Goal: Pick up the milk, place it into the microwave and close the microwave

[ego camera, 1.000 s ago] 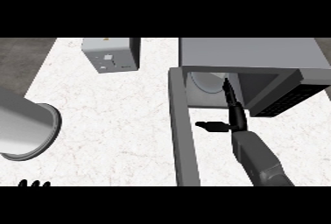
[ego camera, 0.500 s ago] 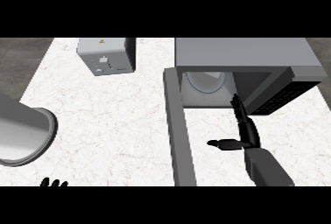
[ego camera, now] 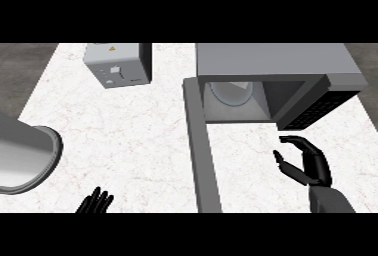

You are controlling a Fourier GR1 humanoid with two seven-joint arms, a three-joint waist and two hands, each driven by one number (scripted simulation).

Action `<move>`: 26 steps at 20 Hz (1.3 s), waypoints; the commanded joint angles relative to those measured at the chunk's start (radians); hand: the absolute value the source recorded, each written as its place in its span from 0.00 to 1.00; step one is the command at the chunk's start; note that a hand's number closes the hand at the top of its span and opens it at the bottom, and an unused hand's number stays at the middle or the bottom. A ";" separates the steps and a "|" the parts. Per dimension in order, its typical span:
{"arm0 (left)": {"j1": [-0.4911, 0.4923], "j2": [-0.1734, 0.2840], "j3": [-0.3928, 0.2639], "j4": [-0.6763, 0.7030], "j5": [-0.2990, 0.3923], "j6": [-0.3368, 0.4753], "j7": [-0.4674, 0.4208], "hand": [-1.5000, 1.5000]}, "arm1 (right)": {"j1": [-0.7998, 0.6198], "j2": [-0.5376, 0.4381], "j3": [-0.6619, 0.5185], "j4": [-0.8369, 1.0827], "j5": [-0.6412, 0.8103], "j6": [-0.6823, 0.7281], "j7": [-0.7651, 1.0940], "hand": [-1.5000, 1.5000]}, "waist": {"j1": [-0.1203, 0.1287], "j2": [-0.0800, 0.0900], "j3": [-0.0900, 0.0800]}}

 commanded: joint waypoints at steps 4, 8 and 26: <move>-0.135 -0.018 -0.089 0.046 -0.154 0.035 0.069 1.00 | 0.177 -0.051 -0.021 -0.141 -0.065 0.089 0.002 0.00 | 0.003 0.001 0.000; -0.221 -0.107 -0.169 0.148 -0.229 0.085 0.087 1.00 | 0.234 -0.105 -0.066 -0.184 -0.132 0.171 0.003 0.00 | 0.006 0.003 0.001; -0.664 -0.184 -0.278 0.583 -0.360 0.008 0.353 1.00 | 0.292 -0.262 -0.103 -0.204 -0.225 0.330 0.022 0.00 | 0.000 0.008 0.003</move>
